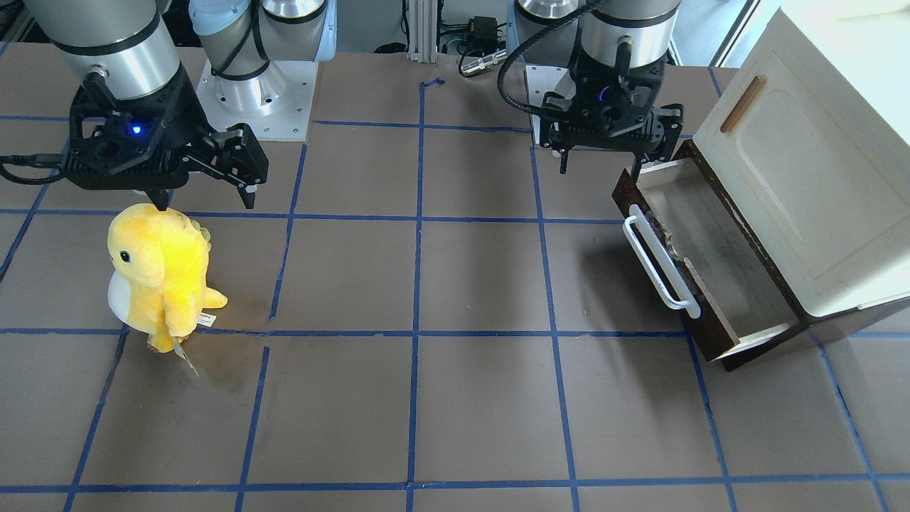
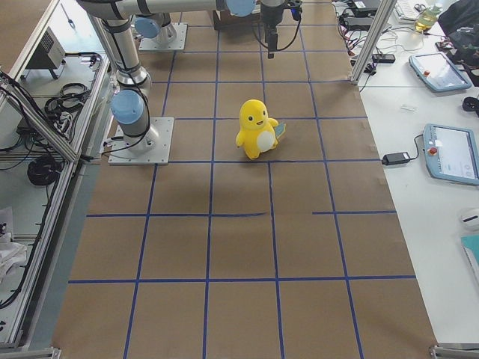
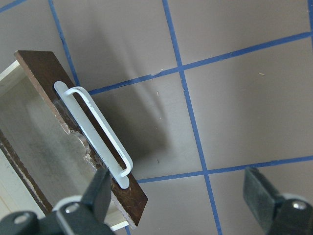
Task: Pull drawer sideways
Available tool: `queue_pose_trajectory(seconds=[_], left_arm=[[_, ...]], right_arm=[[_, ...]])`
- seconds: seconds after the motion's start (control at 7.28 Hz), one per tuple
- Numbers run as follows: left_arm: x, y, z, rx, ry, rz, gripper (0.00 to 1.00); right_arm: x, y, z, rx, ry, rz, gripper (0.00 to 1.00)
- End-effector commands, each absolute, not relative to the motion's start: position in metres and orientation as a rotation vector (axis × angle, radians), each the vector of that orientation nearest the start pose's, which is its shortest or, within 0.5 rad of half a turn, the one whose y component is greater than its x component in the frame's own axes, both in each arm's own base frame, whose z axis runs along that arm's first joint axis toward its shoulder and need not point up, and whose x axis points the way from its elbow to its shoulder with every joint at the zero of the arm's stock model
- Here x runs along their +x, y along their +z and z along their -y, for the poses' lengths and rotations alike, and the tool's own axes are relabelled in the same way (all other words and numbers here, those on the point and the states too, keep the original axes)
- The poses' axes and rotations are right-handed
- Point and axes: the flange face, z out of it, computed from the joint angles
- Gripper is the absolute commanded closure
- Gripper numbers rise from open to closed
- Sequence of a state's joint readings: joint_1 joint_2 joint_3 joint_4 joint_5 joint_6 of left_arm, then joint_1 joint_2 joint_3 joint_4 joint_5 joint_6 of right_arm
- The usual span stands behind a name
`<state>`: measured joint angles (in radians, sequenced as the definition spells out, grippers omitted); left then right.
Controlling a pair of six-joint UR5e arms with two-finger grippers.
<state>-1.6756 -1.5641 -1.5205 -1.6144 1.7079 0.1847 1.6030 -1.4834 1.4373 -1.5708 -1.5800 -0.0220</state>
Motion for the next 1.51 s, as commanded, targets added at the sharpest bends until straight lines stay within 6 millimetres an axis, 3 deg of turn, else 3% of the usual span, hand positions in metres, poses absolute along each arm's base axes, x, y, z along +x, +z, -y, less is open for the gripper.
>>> queue_pose_trajectory(seconds=[0.0,0.14,0.41,0.69,1.37], left_arm=[[-0.143,0.525,0.467,0.411,-0.049,-3.002,0.0],[-0.137,0.52,0.468,0.462,-0.033,-2.997,0.0],[-0.133,0.534,0.475,0.389,-0.22,-3.015,0.0],[-0.106,0.531,0.482,0.217,-0.247,-3.149,0.0],[-0.105,0.534,0.479,0.183,-0.256,-3.141,0.0]], right_arm=[[0.149,0.509,0.529,-0.084,-0.073,-3.149,0.0],[0.149,0.509,0.529,-0.084,-0.073,-3.149,0.0],[0.149,0.509,0.529,-0.084,-0.073,-3.149,0.0],[0.149,0.509,0.529,-0.084,-0.073,-3.149,0.0],[0.149,0.509,0.529,-0.084,-0.073,-3.149,0.0]])
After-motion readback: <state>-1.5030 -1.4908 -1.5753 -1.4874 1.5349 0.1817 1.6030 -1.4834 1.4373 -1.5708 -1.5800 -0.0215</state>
